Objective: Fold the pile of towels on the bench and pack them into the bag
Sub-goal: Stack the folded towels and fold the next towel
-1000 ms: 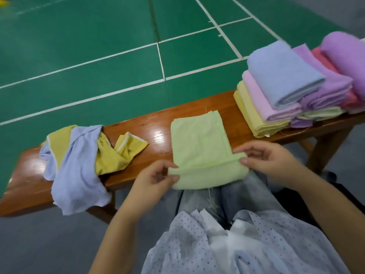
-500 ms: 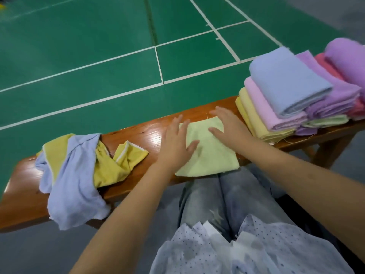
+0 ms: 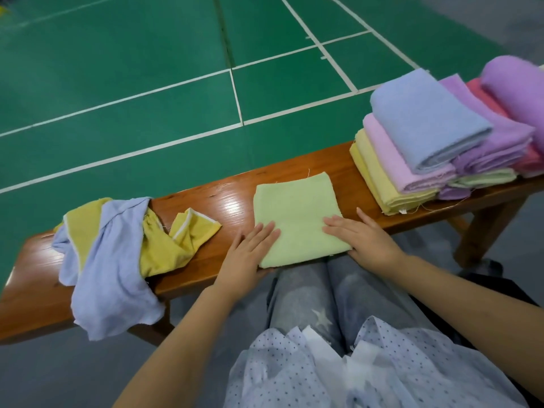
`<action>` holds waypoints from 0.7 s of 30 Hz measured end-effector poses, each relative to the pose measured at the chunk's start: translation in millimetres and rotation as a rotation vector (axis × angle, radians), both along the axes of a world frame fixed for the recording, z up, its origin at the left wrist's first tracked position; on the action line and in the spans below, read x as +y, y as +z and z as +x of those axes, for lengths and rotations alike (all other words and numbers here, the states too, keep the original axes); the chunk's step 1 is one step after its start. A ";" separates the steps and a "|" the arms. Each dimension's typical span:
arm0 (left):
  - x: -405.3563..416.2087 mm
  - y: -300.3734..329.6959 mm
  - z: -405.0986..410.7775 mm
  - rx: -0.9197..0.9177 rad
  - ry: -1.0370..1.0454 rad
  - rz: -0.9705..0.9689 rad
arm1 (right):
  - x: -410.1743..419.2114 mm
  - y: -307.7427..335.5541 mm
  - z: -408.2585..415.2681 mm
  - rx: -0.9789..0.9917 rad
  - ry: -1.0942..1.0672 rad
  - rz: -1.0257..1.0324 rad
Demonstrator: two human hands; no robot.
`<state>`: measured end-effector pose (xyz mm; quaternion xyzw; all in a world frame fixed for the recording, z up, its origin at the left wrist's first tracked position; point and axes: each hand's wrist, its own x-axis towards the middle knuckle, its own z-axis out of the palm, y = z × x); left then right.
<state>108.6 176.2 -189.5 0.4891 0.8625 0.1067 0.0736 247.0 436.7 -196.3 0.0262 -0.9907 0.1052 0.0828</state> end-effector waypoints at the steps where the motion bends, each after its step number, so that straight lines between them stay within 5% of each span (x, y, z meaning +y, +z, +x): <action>1: -1.1 -0.9 2.6 -0.005 0.008 0.043 | -0.4 -1.6 2.8 0.034 0.000 -0.044; 6: -9.3 0.4 11.7 -0.094 0.073 0.222 | -2.1 2.0 17.3 0.073 -0.060 -0.415; 13: -9.7 41.3 25.4 -0.611 0.378 0.448 | 3.3 27.5 24.5 -0.091 -0.225 -1.017; 16: -0.1 52.6 23.7 -0.572 0.441 0.446 | 4.7 36.0 17.2 -0.062 -0.279 -1.080; 21: 8.8 49.5 27.4 -0.974 0.464 0.402 | 5.5 36.6 16.3 -0.104 -0.277 -1.096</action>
